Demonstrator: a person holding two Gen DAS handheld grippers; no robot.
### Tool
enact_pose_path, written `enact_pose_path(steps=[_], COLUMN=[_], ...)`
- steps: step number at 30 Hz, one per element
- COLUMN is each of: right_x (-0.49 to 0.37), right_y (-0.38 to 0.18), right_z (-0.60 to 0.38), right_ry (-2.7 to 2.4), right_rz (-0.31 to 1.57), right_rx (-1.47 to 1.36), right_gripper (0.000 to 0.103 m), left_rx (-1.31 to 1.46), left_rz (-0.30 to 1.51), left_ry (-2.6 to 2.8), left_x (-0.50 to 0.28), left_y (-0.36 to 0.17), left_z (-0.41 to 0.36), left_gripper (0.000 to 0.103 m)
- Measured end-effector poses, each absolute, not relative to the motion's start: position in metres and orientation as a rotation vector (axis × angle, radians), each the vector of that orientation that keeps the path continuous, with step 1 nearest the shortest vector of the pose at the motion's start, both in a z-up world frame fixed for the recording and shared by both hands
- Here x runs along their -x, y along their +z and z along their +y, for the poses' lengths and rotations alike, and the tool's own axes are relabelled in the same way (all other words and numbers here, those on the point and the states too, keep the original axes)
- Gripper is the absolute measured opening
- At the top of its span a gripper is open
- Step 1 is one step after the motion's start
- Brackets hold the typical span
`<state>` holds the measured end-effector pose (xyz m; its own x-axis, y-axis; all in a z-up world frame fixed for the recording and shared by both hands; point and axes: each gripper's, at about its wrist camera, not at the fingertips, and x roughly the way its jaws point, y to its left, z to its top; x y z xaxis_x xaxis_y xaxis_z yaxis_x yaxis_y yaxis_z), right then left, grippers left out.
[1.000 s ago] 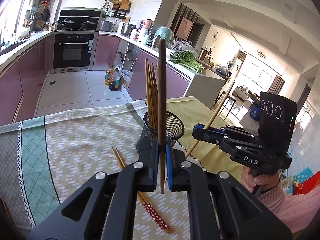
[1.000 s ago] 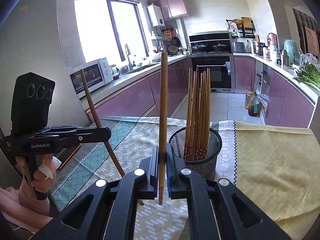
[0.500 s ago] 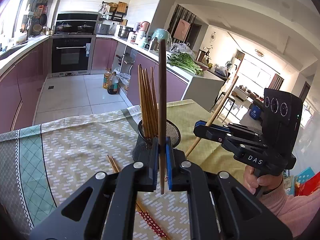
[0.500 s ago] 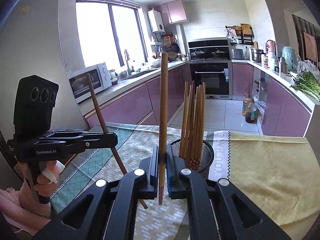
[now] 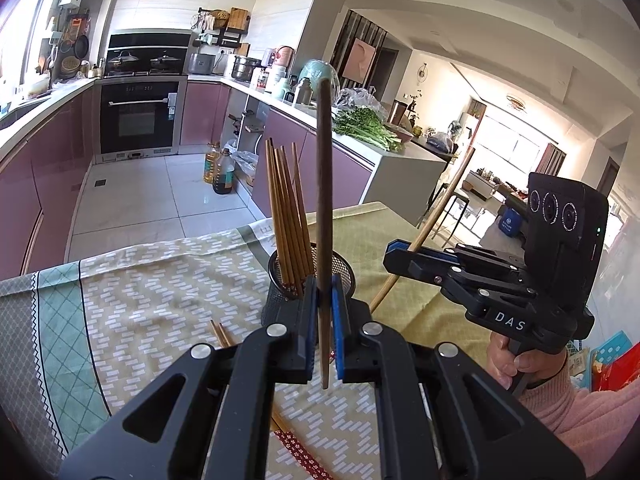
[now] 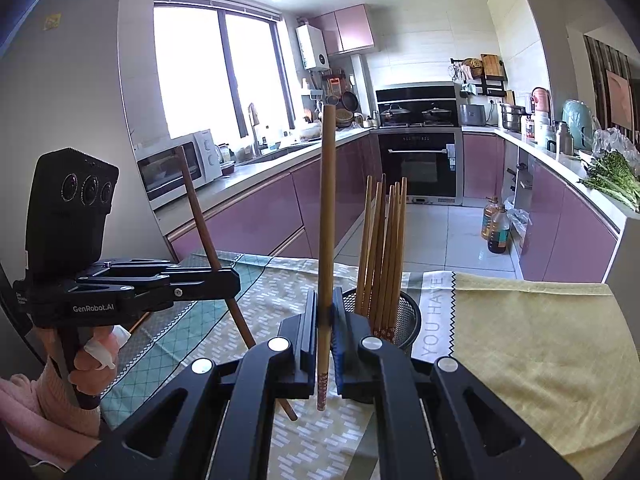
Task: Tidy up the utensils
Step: 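Hold the left tool's chopstick above the holder while the right tool holds its own beside it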
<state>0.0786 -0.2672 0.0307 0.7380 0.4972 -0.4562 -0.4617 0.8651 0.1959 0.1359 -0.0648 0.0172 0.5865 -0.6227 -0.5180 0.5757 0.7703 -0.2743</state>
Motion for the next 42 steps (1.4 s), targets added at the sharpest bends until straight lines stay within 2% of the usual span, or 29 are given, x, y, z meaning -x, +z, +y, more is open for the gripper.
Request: enact_pose_path(steps=[42], right_x=[-0.077], right_y=[0.041], right_z=[-0.267], right_ry=[0.516], right_rz=[0.499], right_rx=[-0.062], right_gripper=[0.006], left_rx=[0.043], left_rz=[0.613], left_ry=[-0.706], left_x=[-0.144], left_y=[0.028], left_z=[-0.078], left_gripper=[0.007])
